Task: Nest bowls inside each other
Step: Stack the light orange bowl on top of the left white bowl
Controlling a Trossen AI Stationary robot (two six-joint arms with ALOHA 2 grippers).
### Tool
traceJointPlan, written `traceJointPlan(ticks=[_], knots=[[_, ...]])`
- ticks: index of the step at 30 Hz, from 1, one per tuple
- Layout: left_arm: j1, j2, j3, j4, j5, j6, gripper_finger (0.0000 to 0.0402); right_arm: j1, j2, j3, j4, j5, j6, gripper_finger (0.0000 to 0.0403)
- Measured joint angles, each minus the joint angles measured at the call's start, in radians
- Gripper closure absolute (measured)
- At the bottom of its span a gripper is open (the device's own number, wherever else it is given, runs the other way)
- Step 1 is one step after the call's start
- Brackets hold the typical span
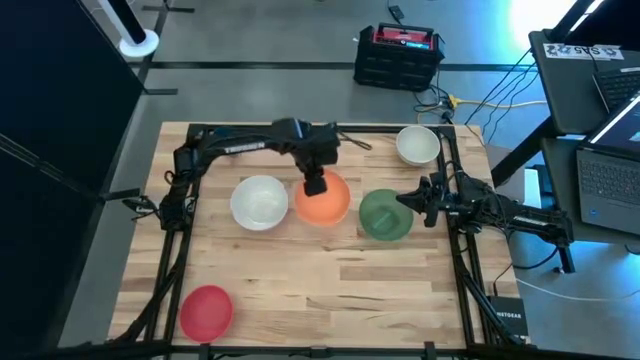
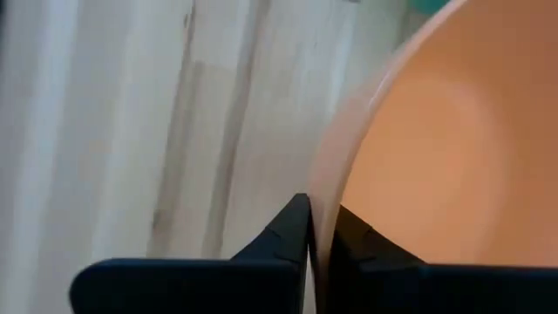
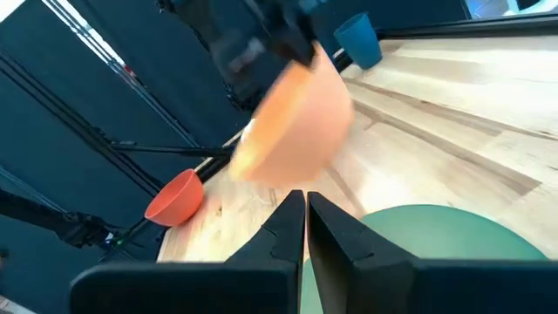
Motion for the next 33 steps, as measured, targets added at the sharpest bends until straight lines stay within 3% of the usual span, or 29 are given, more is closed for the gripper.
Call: traceJointPlan(ticks=[3,6,8,13,27,33], knots=[[0.009,-0.065,0.080,-0.112,-0.007,0.001,0.0401,0.000,0.000,0.000,0.000,-0.006,0.000,0.0403],[0.035,-0.147,0.080,-0.302,-0.056,-0.017,0.0401,0.000,0.000,0.000,0.001,-0.006,0.000,0.0403],[0.054,-0.199,0.044,-0.402,-0.093,-0.035,0.0401,0.000,0.000,0.000,0.001,-0.006,0.000,0.0403],[0.110,-0.416,-0.168,-0.379,-0.092,-0.060,0.0401,0.000,0.000,0.000,0.000,-0.006,0.005,0.0403],[0.206,-0.603,-0.845,0.075,0.036,-0.028,0.0402,0.000,0.000,0.000,-0.001,0.023,0.074,0.0403],[0.232,-0.607,-0.975,0.207,0.052,0.001,0.0402,0.000,0.000,0.000,-0.015,0.041,0.100,0.0403]])
